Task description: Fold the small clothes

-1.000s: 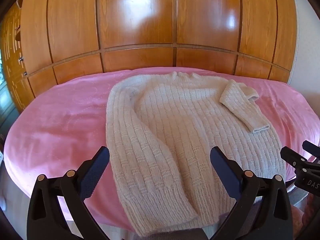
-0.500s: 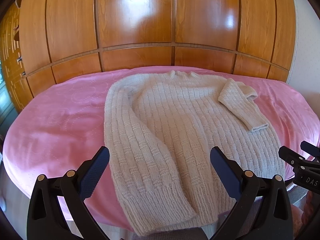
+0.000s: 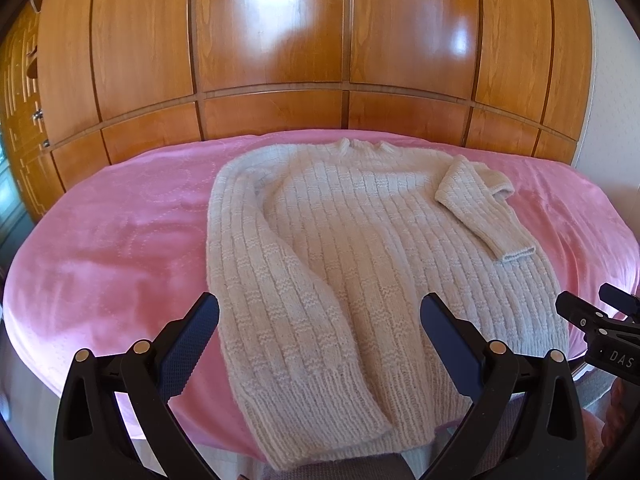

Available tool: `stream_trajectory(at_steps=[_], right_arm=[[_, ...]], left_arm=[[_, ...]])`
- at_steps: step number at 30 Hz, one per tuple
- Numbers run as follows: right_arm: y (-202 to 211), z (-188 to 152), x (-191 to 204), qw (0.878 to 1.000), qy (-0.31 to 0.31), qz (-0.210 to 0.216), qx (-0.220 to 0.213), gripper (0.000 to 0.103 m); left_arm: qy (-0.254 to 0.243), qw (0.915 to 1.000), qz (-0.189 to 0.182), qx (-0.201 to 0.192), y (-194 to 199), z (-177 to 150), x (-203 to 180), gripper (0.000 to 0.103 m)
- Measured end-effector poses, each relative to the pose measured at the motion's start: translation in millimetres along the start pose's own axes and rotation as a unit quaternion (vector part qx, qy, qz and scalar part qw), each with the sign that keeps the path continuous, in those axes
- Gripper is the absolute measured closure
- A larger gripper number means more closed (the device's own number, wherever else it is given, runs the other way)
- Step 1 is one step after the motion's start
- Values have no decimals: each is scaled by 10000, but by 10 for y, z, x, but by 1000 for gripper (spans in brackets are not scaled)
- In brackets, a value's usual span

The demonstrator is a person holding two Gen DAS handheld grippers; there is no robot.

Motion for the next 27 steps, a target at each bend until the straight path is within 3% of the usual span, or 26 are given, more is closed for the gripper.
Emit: stream_trajectory(at_steps=[27], right_arm=[[-6,-9,-21,10000,-16,-29,35,2]], left_arm=[[-28,9999,-129,56,-23,-35,-50,3]])
Point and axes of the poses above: each gripper's, at about its wrist camera, not at the fingertips, and y roughly against the way its jaws point, x to its left, z to its top, the point moved 7 cm from there along -y, roughly the way its jaws point, and after that the axes turned 8 degrees about -y, right-handed, at the moved point
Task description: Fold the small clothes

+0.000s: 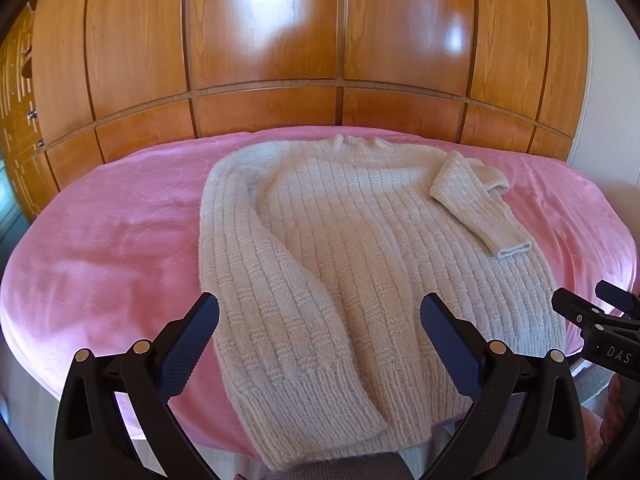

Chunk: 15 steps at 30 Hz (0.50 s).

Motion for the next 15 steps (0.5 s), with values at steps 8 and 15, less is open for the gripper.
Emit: stream_trajectory(at_steps=[8,15], right_arm=[[-39,-12,-19,10000,-20,-4,70,2],[-222,-37,-79,9995,-83,134,290,2]], left_arm=[[196,9985,-337,378,-157,-85,12,3],[352,9958,-188,826,-358,-194,182,3]])
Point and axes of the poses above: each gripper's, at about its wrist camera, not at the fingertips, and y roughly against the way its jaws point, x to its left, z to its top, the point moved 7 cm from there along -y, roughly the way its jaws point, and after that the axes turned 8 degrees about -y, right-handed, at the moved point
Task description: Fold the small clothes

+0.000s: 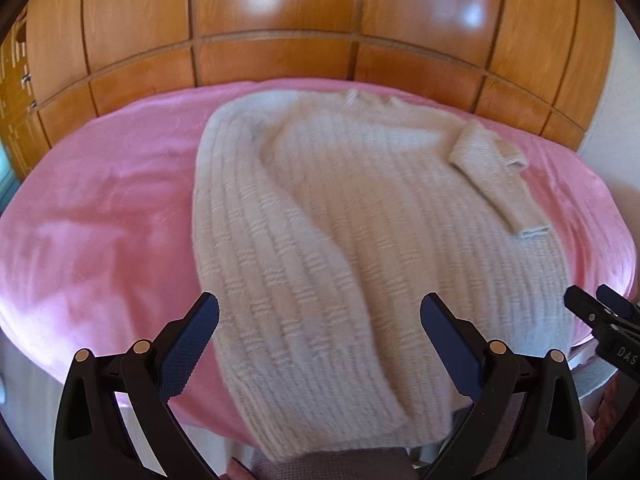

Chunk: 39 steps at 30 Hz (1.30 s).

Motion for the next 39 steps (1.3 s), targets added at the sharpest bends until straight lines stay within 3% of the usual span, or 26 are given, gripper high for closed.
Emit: stream_trajectory(at_steps=[4,7,12,17,24,29,32,34,39], right_arm=[[-116,34,-118,9998,-143,130,48,2],[-165,87,-167,9981,-212,572,-120,2],[-287,136,-166,9988,357,334,-50,2],[-364,390,-185,9968,257,665,-348,2],[-706,758,-176,9940,114,1071,-165,39],[-993,833,-129,9951,275,948,78,48],[-1096,830,-98,9946,330,964,188,60],[-1105,828,-118,9941,379,992,207,86],[-1011,899,-221,9924,366,1167,142,93]], left_arm=[[342,9991,-227,112,-95,-22,148,3],[719,9966,-404,86,-151,-2,304,3],[815,9965,84,-182,-248,88,593,3],[777,9966,163,-216,-422,143,692,3],[645,9978,-10,-132,-705,171,617,3],[715,9973,-128,-121,-802,119,644,3],[604,9980,-77,-189,-819,102,615,3],[616,9978,-93,-243,-815,88,625,3],[578,9976,-82,-370,-819,62,619,3]])
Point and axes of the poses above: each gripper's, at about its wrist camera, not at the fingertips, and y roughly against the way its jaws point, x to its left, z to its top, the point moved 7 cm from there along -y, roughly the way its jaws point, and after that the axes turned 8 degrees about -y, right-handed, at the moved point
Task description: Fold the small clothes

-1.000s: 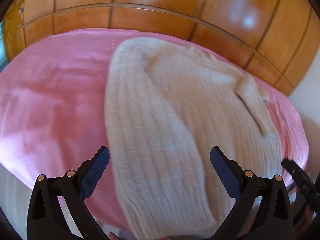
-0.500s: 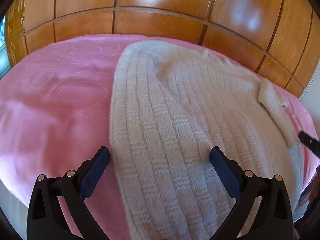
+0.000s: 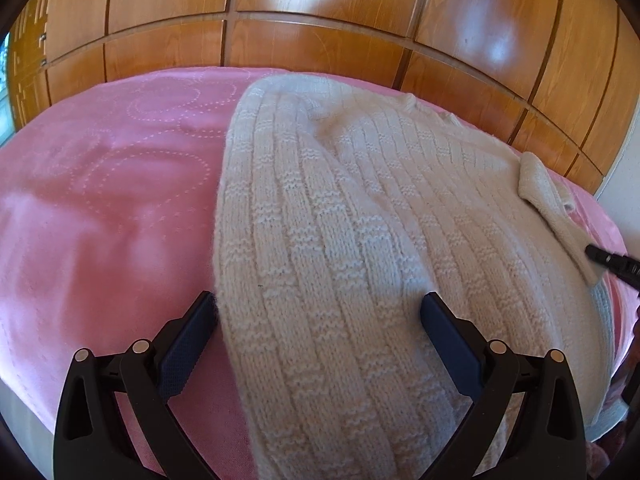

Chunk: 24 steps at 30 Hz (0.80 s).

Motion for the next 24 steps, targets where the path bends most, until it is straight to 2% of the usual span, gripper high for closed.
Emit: stream_trajectory(at_steps=[5,11,15,19,22,24], right_arm=[[229,234,-404,9984,-183,-402,-345,95],[445,558,-1104,9891,-239,-1304,-634,96],[595,754,-1583,9738,-211,-2096,-861,97],[738,946,-2122,9482,-261,-2968,-1104,96],[761,959,-2522,9324,-495,-3415,-1077,96],[727,908,-2731,9279,-742,-3520,-978,93]], left_arm=[[-30,9999,-92,-73,2,-16,8,3],[-15,9999,-8,-152,5,-29,-2,3],[-18,9998,3,-216,24,-52,-10,3],[-29,9997,29,-242,23,-51,-13,3],[-34,9997,46,-249,23,-53,-14,3],[-39,9996,52,-260,26,-52,-15,3]])
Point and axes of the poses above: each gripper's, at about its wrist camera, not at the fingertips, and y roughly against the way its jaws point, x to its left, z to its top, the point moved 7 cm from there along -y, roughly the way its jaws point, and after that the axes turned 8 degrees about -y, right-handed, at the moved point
